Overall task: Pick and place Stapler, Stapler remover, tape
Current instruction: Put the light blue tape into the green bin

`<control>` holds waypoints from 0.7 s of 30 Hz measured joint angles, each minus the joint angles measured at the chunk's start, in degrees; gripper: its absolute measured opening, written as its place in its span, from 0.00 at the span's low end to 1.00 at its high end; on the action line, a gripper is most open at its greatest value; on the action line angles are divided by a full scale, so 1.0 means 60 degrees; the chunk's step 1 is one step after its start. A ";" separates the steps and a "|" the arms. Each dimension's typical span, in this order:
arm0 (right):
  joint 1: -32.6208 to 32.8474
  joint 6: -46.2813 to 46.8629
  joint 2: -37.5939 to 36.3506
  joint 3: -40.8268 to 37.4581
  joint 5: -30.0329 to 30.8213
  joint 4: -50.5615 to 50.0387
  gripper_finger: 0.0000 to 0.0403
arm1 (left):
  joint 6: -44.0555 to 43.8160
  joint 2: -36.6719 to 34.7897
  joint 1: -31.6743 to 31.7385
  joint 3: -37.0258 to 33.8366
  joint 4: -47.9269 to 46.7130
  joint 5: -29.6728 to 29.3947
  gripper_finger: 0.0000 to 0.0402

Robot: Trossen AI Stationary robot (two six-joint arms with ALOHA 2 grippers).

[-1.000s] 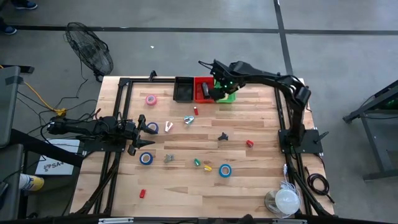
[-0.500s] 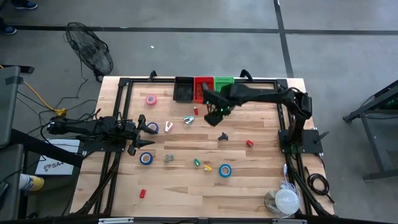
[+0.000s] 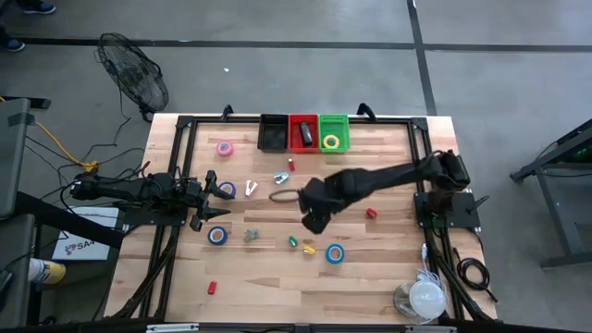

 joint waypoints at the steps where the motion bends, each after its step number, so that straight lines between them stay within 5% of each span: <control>1: 0.0192 0.0228 0.0004 0.0000 0.0087 -0.0013 0.48 | 0.0000 -0.0002 0.0000 0.0000 0.0001 0.0000 0.52; 21: 0.2085 0.3649 0.1596 -0.0018 -0.1316 0.0332 0.48 | -0.0002 0.0002 0.0000 0.0000 0.0000 0.0000 0.52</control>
